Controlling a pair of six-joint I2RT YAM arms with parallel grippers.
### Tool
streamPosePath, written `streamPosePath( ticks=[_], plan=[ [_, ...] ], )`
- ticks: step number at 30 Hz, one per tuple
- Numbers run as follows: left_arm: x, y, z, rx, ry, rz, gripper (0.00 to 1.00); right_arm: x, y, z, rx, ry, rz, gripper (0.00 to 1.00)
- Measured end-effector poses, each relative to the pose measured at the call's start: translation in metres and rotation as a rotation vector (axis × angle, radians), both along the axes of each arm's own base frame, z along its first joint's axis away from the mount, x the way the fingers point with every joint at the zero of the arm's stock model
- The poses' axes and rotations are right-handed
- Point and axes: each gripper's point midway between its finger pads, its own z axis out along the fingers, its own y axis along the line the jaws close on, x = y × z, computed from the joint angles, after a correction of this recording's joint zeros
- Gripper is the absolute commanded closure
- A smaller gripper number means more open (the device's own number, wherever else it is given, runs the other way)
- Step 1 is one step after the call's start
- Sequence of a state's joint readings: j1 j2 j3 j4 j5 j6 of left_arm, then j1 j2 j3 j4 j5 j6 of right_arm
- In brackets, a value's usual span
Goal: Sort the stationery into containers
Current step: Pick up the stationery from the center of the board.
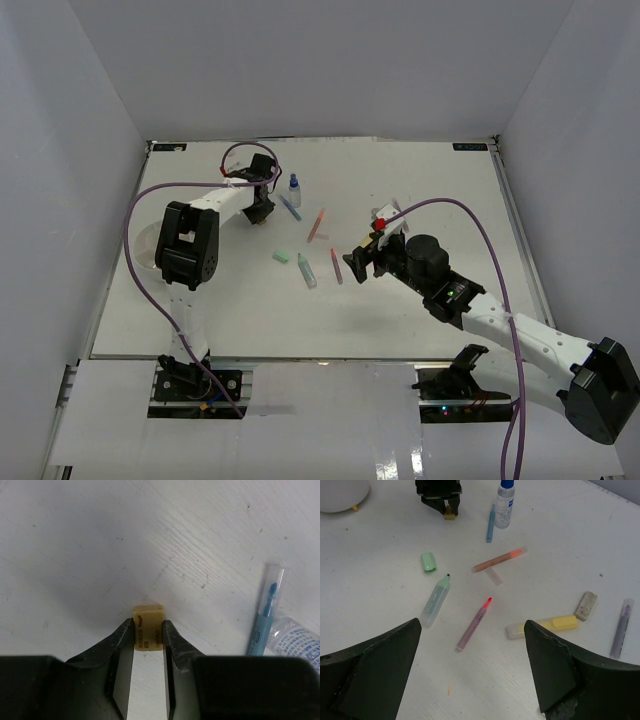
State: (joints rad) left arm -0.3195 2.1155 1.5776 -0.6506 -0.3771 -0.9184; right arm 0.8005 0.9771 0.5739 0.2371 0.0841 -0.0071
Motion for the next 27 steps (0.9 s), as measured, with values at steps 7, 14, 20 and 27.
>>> streamPosePath(
  ticks=[7, 14, 20, 27],
  plan=[
    [-0.001, 0.002, 0.001, 0.02, 0.01, -0.041, 0.79, 0.001, -0.001, 0.0, -0.001, -0.002, -0.007, 0.1],
    [-0.011, 0.016, 0.042, 0.075, 0.001, -0.113, 0.76, 0.001, -0.002, 0.003, 0.004, -0.008, -0.011, 0.1],
    [-0.025, 0.072, 0.144, 0.085, -0.167, -0.076, 0.75, 0.001, -0.002, 0.006, 0.011, -0.014, -0.011, 0.1],
    [-0.071, 0.151, 0.195, 0.164, -0.212, -0.012, 0.73, 0.0, -0.003, 0.006, 0.013, -0.016, -0.011, 0.1]
  ],
)
